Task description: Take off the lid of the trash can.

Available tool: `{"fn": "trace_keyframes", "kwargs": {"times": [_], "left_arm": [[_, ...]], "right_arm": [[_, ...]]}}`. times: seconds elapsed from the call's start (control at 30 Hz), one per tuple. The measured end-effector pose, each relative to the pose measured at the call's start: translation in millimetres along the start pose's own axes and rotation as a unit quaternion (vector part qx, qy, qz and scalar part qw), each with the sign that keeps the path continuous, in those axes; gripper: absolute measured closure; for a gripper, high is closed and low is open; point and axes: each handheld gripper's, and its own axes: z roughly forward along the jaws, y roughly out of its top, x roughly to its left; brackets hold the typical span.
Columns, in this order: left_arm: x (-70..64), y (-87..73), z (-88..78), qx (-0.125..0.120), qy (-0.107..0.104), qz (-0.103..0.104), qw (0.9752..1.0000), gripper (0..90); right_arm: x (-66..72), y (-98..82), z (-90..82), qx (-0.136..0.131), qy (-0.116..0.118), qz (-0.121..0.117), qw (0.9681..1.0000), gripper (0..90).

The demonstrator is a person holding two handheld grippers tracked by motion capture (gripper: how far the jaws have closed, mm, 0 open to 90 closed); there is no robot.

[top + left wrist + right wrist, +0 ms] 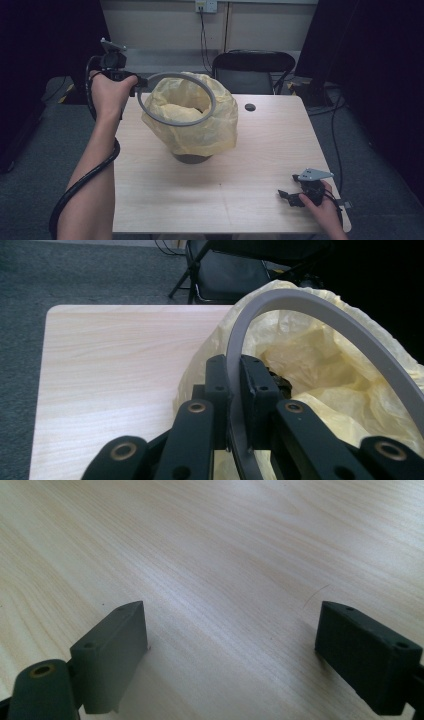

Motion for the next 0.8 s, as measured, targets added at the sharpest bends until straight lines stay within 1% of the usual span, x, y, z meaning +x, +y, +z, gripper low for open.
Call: {"fn": "trace_keyframes", "kwargs": {"times": [0.03,0.13,0.27,0.37,0.4,0.47,0.53,0.6,0.63,0.73,0.77,0.8], "left_arm": [[1.2,-0.8,-1.9,0.0,-0.006,0.0,1.0,83.4],[1.8,-1.9,-2.5,-0.003,-0.007,-0.001,1.0,83.3],[3.8,-4.5,-3.6,-0.003,-0.023,-0.009,0.9997,83.4],[4.2,-5.2,-4.9,0.0,-0.025,-0.007,0.9997,83.3],[5.1,-6.6,-6.4,0.0,-0.032,-0.008,0.9995,83.3],[6.8,-7.9,-8.8,-0.002,-0.047,-0.017,0.9987,83.3],[7.8,-8.4,-10.7,-0.003,-0.051,-0.016,0.9985,83.4],[7.3,-10.6,-14.8,-0.006,-0.047,-0.01,0.9988,83.4],[8.0,-11.3,-16.5,-0.003,-0.048,-0.006,0.9988,83.3],[9.4,-12.9,-19.1,-0.004,-0.054,-0.01,0.9985,83.4],[10.2,-14.4,-22.7,-0.006,-0.056,-0.011,0.9984,83.4],[10.7,-15.4,-24.6,-0.006,-0.056,-0.008,0.9984,83.4]], "right_arm": [[0.0,0.0,0.0,0.0,0.0,0.0,1.0,12.5],[0.0,0.0,0.0,0.0,0.0,0.0,1.0,12.5],[0.0,0.0,0.0,0.0,0.0,0.0,1.0,12.5],[0.0,0.0,0.0,0.0,0.0,0.0,1.0,12.4],[0.0,0.0,0.1,-0.001,0.0,0.0,1.0,12.4],[0.0,0.0,0.1,-0.001,0.0,0.0,1.0,12.5],[0.0,0.0,0.1,-0.001,0.0,0.0,1.0,12.5],[0.0,0.0,0.1,-0.001,0.0,0.0,1.0,12.4],[0.0,0.0,0.1,-0.001,0.0,0.0,1.0,12.4],[0.1,0.0,0.1,-0.001,-0.001,0.0,1.0,12.5],[0.1,0.0,0.1,-0.001,0.0,0.0,1.0,12.5],[0.0,0.0,0.1,-0.001,0.0,0.0,1.0,12.4]]}}
